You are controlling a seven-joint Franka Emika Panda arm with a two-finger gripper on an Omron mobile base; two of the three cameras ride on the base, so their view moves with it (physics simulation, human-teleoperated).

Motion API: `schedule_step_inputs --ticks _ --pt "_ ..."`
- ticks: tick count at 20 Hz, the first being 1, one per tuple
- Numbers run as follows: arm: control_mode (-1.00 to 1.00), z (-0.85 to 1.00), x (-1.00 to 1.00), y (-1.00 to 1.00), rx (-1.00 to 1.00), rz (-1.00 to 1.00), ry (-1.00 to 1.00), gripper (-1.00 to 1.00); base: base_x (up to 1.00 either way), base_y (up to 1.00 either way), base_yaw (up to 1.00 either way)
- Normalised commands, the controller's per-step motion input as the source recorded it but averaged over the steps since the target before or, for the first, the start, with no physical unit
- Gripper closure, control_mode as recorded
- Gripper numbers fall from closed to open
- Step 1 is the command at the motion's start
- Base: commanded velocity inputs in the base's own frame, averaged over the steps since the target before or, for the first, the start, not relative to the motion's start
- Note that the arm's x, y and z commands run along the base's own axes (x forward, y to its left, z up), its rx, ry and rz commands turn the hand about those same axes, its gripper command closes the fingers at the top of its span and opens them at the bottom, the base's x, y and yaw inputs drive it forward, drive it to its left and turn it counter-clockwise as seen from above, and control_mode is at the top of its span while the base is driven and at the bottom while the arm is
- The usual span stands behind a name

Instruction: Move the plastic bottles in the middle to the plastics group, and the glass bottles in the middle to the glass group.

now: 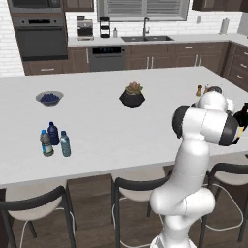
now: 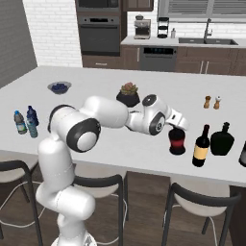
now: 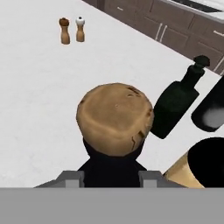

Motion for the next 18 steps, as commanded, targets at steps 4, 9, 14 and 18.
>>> schedule_step_inputs --ticks 4,9,14,18 --pt "-1.00 -0.25 0.26 -0.22 0.13 0.00 0.00 1.00 0.00 0.00 0.00" --pt "-1.00 -0.25 0.25 -0.40 0.05 0.00 0.02 1.00 0.00 0.00 0.00" --pt "-1.00 -0.16 0.25 -0.44 0.00 -0.01 0.00 1.00 0.00 0.00 0.00" --pt "-1.00 -0.21 0.22 -0.38 0.00 -0.01 0.00 1.00 0.00 0.00 0.00"
